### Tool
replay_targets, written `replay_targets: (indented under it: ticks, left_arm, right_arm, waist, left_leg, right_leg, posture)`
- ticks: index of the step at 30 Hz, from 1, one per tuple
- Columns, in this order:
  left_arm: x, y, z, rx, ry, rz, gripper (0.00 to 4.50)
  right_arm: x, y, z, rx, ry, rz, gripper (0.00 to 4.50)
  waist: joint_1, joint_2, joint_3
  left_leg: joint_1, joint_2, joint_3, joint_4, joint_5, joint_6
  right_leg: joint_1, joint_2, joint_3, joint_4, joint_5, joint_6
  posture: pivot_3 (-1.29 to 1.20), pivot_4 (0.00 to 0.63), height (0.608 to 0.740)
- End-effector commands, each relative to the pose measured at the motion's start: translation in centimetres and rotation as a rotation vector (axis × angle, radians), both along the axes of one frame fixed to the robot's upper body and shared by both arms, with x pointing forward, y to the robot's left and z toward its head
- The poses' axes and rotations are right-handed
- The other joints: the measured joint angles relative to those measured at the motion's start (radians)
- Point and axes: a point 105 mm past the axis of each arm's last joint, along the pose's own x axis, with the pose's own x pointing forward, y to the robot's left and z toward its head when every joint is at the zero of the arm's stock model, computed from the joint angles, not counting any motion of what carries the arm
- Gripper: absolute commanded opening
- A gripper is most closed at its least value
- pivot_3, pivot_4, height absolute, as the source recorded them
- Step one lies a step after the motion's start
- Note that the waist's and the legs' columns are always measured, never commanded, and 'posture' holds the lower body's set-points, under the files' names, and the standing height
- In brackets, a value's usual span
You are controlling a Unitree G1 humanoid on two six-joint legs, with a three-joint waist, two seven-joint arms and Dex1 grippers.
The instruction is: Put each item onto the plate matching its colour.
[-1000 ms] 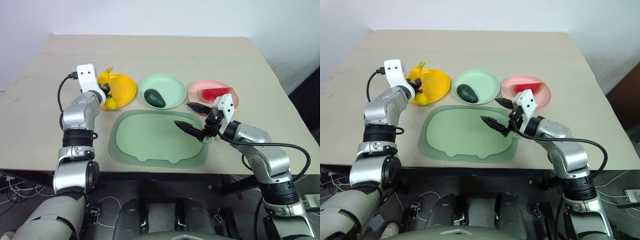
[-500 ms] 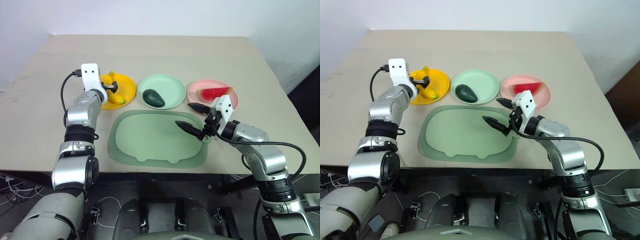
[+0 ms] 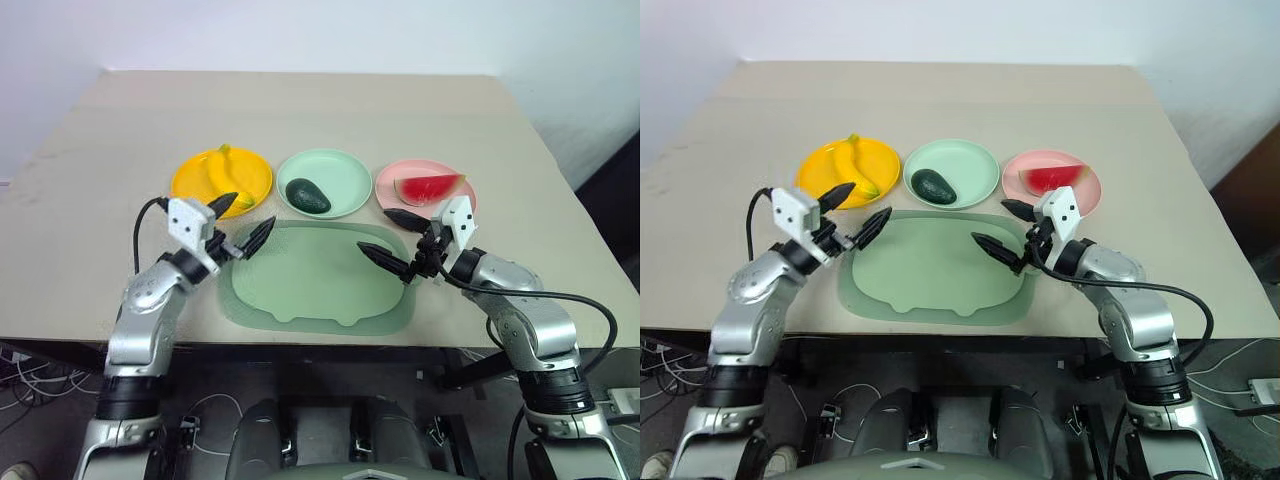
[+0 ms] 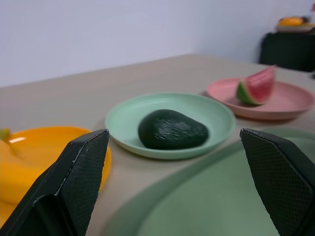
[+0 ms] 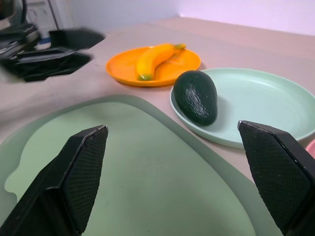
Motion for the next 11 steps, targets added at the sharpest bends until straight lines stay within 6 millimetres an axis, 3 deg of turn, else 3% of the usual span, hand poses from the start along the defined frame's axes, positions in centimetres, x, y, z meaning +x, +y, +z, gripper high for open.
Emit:
replay_targets:
  ticks: [1,6,11]
  left_arm:
    - [-1.2,1.1,2.1,-0.051,-0.058,-0.02,4.47]
    - [-2.9,2.1,2.0,-0.031,-0.047,-0.075,4.47]
    - [-3.4,2.9,1.6,0.002,-0.004,-0.088,4.47]
  right_arm:
    - [-0.6,0.2,1.2,0.03,-0.048,0.002,4.5]
    - [-0.9,0.2,0.7,0.037,-0.029,0.007,4.5]
    - [-1.1,0.2,0.0,0.032,-0.001,0.024,4.5]
  waist:
    - [0.001,0.0,0.0]
    - [-0.001,0.0,0.0]
    - [0.0,0.0,0.0]
  left_leg:
    - [0.0,0.0,0.0,0.0,0.0,0.0]
    - [0.0,0.0,0.0,0.0,0.0,0.0]
    - [0.0,0.0,-0.001,0.0,0.0,0.0]
  right_leg:
    - [0.0,0.0,0.0,0.0,0.0,0.0]
    - [0.0,0.0,0.0,0.0,0.0,0.0]
    - [0.0,0.0,0.0,0.0,0.0,0.0]
  posture:
    - [0.0,0.15,0.695]
    - [0.0,0.15,0.695]
    - [0.0,0.15,0.695]
